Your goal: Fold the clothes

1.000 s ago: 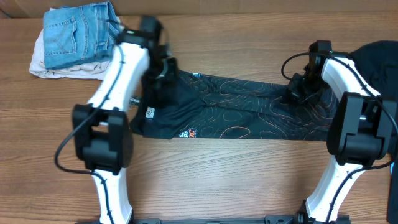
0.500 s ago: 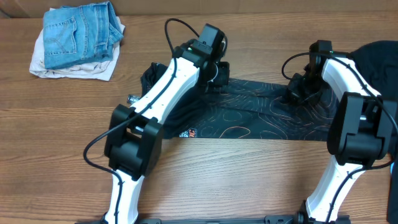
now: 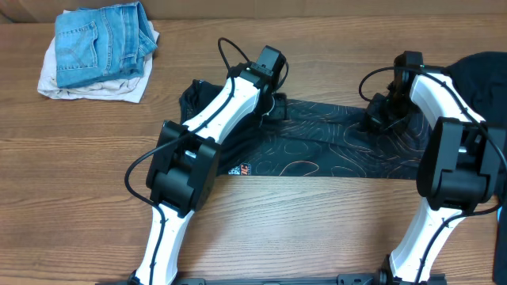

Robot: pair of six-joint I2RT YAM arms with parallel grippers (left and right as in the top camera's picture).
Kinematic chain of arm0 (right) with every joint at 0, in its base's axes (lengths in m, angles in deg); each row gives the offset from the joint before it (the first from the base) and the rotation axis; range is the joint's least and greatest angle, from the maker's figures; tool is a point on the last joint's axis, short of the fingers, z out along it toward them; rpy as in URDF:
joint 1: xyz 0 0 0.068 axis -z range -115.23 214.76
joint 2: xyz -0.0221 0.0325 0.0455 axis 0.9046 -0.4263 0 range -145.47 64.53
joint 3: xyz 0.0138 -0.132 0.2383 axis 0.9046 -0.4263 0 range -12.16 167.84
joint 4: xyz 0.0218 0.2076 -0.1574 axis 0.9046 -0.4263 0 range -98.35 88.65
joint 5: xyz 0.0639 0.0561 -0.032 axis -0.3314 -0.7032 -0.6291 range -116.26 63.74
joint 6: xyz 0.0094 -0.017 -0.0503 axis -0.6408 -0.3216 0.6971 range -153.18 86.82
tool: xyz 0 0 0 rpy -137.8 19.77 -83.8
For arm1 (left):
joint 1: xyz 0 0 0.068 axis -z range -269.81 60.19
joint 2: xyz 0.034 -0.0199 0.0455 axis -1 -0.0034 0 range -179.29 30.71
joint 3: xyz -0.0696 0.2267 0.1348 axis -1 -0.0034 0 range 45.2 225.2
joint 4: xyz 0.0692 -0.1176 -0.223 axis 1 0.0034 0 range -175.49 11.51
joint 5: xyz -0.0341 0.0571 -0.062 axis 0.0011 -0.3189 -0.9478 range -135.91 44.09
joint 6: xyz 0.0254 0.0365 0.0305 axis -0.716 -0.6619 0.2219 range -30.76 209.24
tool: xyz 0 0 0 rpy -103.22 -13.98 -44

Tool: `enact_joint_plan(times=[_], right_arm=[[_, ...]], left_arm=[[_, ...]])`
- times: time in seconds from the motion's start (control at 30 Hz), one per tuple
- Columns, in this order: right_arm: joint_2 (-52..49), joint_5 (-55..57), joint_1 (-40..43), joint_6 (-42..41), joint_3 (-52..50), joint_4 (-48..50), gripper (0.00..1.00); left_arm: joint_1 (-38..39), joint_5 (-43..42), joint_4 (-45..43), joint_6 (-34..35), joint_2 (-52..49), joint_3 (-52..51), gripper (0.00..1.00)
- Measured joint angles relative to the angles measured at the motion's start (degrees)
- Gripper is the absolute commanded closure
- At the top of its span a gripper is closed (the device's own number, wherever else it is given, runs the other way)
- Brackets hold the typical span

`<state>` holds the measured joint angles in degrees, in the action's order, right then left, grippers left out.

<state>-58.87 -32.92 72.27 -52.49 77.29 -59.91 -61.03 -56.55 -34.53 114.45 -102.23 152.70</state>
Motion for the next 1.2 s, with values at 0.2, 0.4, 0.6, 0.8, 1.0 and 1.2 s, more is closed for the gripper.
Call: enact_joint_plan(times=[0.2,0.4,0.6,0.8,1.0,1.2], right_arm=[[0.00,-0.04,0.00,0.02,0.00,-0.02,0.88],[0.00,-0.42,0.00,0.02,0.00,-1.01,0.88],[0.00,-0.42,0.00,0.02,0.00,-1.09,0.87],[0.00,-0.59,0.00,0.02,0.00,-1.36,0.87],[0.00,-0.74,0.00,0.02,0.00,-1.66,0.87],[0.00,-1.09,-0.02,-0.02,0.00,-2.23,0.87]], left_arm=[[0.00,1.40,3.34,0.13,-0.04,-0.17,0.94],[0.00,2.25,3.28,0.15,-0.07,-1.55,0.93],[0.00,2.29,3.02,0.22,-0.07,-2.05,0.88],[0.00,2.29,8.24,0.20,-0.04,-2.03,0.89],[0.00,2.29,10.38,0.22,0.15,-2.60,0.96],[0.00,2.40,13.94,0.20,0.57,-3.58,0.96]])
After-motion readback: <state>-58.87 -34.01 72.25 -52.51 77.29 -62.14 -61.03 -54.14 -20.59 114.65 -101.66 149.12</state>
